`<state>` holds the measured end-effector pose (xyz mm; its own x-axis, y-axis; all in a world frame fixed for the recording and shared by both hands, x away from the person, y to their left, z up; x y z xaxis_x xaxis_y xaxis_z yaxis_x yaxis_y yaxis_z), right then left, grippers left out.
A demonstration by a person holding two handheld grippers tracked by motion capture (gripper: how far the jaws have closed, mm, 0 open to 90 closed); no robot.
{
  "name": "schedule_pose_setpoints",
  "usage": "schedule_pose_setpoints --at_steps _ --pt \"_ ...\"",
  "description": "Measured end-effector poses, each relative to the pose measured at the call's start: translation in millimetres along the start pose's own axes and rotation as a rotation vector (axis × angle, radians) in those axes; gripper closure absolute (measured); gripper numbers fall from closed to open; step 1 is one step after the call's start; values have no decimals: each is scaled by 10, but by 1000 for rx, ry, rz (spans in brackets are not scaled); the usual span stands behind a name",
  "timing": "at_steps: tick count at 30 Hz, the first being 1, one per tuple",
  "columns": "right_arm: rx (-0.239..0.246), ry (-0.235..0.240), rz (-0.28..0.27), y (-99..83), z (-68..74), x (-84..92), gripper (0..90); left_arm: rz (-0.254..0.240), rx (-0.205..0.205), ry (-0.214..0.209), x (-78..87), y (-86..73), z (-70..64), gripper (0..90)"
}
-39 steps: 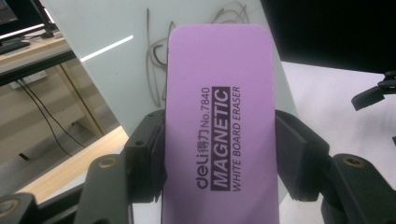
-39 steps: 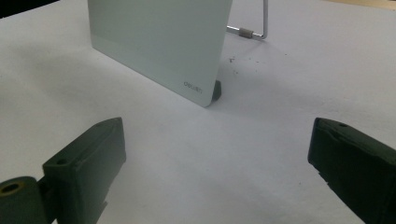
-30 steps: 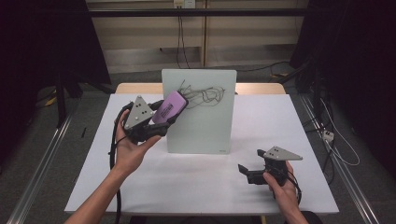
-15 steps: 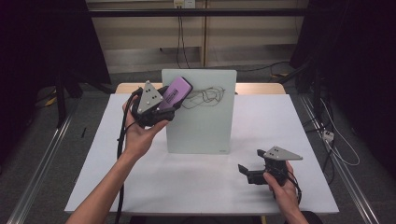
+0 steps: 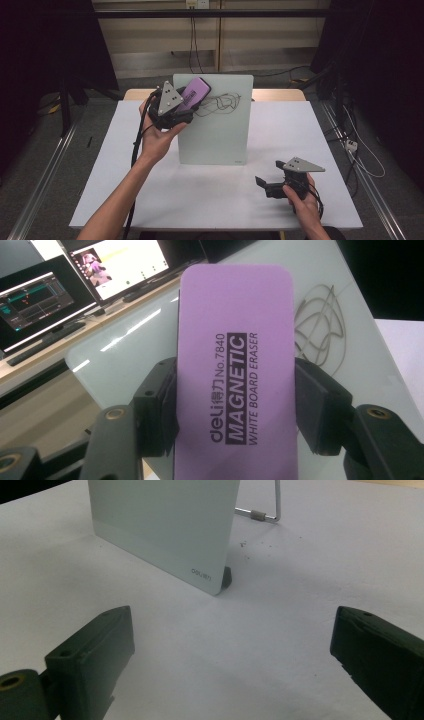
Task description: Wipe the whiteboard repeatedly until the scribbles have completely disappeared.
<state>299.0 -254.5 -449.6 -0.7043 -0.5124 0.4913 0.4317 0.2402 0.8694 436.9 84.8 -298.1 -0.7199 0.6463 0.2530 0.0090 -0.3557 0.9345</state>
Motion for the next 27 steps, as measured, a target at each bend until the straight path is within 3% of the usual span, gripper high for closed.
schedule_pose_setpoints --at_steps 18,27 --pt "22 4 3 -3 30 10 39 57 -33 -24 -41 -98 -108 412" --pt "29 5 3 -5 42 22 39 78 -17 -54 -57 -222 -193 412"
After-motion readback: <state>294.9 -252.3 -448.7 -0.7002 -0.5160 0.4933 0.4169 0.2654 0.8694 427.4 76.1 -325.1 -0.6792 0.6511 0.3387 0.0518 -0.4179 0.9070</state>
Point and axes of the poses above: each handheld gripper's, and its own axes: x roughly backward along the jaws, y roughly out of its top, z roughly to its left, the point moved 1 cm from there along -x, roughly forward along the jaws, and after that the axes turned 5 degrees about x, right-handed, at the moved point
